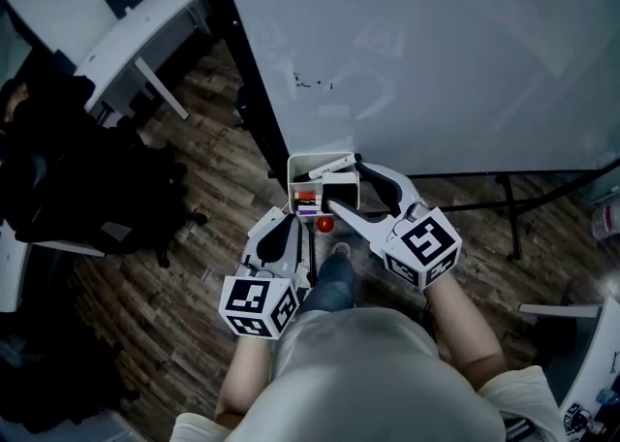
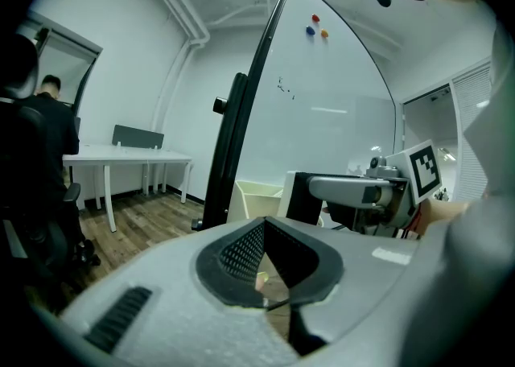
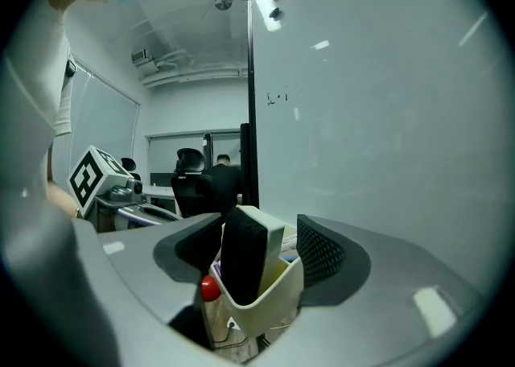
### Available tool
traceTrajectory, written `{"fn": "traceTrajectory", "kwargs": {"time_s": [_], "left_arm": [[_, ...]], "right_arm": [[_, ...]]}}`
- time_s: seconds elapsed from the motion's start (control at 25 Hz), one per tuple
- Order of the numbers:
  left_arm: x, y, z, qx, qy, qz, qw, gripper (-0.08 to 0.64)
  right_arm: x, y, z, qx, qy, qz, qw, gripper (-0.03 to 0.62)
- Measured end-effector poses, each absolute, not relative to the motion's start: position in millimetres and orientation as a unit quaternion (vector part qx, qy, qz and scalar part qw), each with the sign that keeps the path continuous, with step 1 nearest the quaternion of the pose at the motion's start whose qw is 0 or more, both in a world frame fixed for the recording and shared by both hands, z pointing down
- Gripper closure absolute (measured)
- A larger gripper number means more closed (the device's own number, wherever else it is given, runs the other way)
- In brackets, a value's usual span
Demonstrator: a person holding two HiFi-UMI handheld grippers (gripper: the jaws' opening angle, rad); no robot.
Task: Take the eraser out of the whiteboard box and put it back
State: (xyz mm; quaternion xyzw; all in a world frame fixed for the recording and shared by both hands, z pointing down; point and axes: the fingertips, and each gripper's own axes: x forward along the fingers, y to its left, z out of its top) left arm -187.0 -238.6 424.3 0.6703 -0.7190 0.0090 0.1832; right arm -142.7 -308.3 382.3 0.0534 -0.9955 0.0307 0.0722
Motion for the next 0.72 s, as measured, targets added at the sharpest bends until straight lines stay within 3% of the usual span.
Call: {"fn": "traceTrajectory", "kwargs": {"time_s": [0.48, 0.72], "left_arm": [[-193, -246, 426, 0.670, -0.718, 0.008, 0.186, 0.557], [-193, -245, 425, 0.670, -0.719, 0.006, 0.186, 0.557]], "right_arm": [[-157, -309, 391, 0.026, -0.996, 0.034, 0.081, 0.299], [-159, -304, 391, 0.020, -0.996, 0.030, 0.081, 0.342]]}}
